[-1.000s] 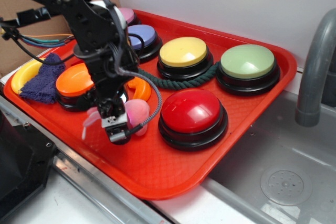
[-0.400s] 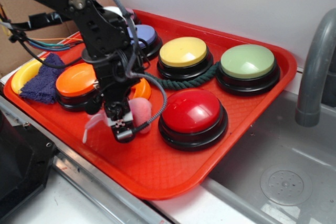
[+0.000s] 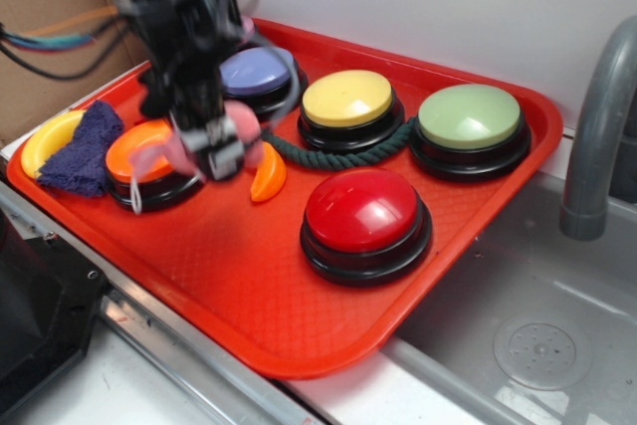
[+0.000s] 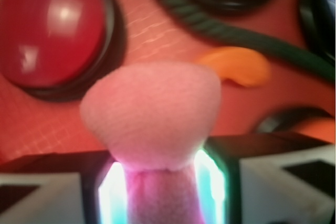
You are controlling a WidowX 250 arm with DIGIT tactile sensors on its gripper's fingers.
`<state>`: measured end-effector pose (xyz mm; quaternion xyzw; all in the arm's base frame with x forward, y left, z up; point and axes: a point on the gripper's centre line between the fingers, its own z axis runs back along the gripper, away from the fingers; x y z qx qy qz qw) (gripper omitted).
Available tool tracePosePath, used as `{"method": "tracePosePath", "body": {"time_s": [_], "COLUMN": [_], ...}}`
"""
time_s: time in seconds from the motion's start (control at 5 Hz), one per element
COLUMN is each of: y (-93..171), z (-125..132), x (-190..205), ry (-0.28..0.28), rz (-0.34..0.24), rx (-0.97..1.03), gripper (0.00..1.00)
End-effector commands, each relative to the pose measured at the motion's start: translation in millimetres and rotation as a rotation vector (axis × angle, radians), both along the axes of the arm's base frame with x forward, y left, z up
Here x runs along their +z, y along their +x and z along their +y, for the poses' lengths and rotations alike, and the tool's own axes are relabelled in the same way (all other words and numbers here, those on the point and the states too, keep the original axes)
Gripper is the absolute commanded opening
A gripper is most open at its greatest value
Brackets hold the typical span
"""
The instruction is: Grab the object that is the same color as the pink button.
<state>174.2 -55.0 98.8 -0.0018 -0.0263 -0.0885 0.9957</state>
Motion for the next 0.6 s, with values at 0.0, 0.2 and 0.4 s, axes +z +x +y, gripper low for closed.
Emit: {"method": "tracePosePath", "body": {"time_s": [0.0, 0.2, 0.4], "y": [12.4, 13.7, 16.5], "z": [25.2, 35.6, 43.7], "x": [78.2, 96.7, 110.1], "ry": [0.043, -0.015, -0.045], "rz": [-0.072, -0.107, -0.109], "rx": [0.324, 0.358, 0.403], "gripper": [0.0, 0.0, 0.0]}}
